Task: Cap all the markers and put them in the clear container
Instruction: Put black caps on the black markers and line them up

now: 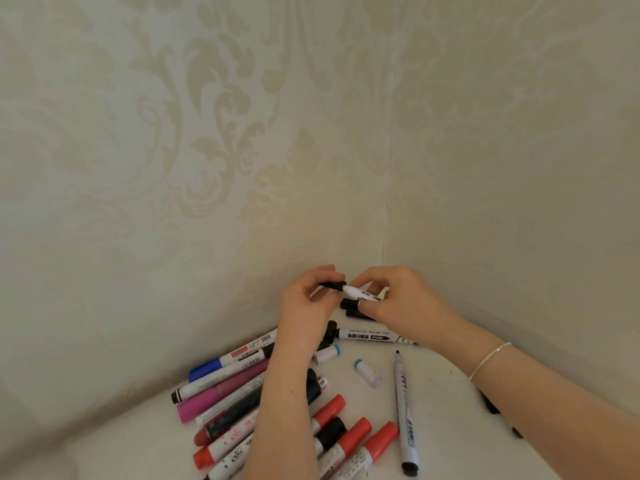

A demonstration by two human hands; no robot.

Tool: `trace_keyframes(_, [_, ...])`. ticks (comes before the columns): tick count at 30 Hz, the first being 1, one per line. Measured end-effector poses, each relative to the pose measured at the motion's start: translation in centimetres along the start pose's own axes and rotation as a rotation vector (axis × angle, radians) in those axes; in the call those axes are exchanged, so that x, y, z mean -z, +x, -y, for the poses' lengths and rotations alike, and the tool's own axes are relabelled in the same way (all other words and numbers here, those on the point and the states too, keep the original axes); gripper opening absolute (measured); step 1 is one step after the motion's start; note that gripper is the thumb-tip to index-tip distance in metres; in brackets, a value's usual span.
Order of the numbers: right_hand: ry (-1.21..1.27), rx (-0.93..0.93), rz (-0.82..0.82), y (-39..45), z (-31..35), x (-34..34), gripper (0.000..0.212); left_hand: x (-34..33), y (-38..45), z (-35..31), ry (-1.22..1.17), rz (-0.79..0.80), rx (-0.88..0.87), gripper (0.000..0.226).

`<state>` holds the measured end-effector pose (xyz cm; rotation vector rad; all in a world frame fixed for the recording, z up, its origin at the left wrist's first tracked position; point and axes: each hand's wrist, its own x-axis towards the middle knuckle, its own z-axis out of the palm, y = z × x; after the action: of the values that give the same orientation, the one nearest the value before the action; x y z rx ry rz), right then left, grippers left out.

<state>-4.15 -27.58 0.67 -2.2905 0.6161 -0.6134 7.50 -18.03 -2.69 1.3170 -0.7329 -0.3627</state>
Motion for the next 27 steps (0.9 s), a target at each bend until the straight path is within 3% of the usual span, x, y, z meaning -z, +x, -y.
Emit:
trace_keyframes(3, [-0.025, -0.006, 0.006, 0.1, -0.2, 0.1, 0.027, -0.2, 0.0, 0.0, 0.010, 0.052, 0.018, 0.035])
trace_keyframes(9, [-0.017, 0.055, 0.023, -0.2, -0.6, -0.2, 0.051, -0.3, -0.1, -0.1, -0.068, 0.024, 0.014, 0.025])
trace_keyframes(14, [0.057, 0.073, 0.028, -0.7, -0.2, -0.7, 0.043, -0.3, 0.0, 0.0, -0.061, 0.014, 0.050, 0.028])
trace_keyframes(17, [0.070, 0.077, -0.001, -0.6, 0.0, -1.2, 0.037, -0.2, 0.0, -0.1, -0.232, -0.018, 0.083, 0.024])
trace_keyframes(23, [0.024, 0.036, 0.081, -0.2, -0.2, -1.2, 0.015, 1.3, 0.3, -0.3, -0.375, -0.281, 0.108, 0.024])
trace_keyframes(25, [0.007, -0.015, 0.054, -0.1, -0.8, -1.2, 0.016, 1.9, 0.3, -0.5, -0.193, -0.241, 0.099, 0.023])
trace_keyframes(27, [-0.016, -0.084, 0.017, 0.1, -1.4, -1.4, 0.014, 1.9, 0.3, -0.2, 0.212, -0.147, 0.079, 0.024])
